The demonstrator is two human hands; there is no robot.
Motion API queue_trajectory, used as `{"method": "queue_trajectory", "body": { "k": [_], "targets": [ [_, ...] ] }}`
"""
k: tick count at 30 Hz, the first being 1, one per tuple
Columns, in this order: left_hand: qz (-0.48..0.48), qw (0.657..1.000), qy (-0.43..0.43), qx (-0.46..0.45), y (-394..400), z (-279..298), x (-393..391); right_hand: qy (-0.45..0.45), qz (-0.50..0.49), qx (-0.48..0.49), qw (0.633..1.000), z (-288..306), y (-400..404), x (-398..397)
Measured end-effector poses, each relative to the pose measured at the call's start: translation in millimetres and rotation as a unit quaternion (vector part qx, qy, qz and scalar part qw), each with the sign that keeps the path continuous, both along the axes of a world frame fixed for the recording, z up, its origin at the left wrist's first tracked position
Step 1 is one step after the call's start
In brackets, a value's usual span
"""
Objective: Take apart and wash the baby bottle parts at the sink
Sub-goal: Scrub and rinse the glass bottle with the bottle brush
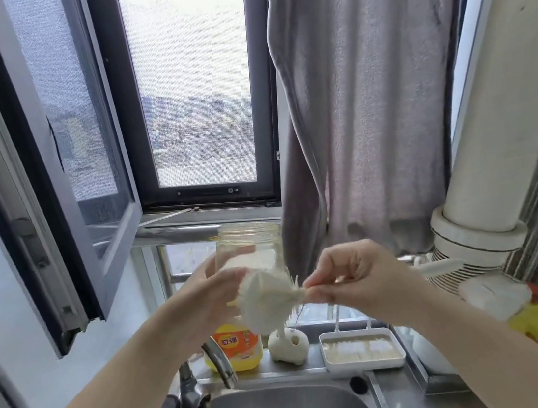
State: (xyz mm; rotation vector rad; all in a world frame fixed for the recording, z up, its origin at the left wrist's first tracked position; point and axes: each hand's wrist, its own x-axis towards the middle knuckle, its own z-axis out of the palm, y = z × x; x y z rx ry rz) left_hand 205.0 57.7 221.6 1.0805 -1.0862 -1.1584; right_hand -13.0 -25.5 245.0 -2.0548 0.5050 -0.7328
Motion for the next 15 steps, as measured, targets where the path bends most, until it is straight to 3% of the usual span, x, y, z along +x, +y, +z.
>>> {"method": "queue_trajectory", "body": {
  "k": [3,6,8,11,15],
  "targets": [
    [-0.014,1.000,-0.004,0.003,2,-6,6,0.043,-0.024,-0.014,0.999,-8,-9,-13],
    [-0.033,0.999,0.011,0.017,0,-13,5,-0.039,-0.062,0.029,0.997,0,-24,-19],
    [-0.045,0.999,0.021,0.013,-4,-13,1,-0.078,-0.025,0.035,0.996,2,-20,-9],
    [-0.033,0.999,0.025,0.013,-7,-13,0,-0.026,0.020,0.044,0.998,-13,-8,-1],
    [-0.043,0.998,0.041,0.019,-6,-19,5,-0.017,-0.020,0.057,0.998,-13,-22,-17]
  ]
}}
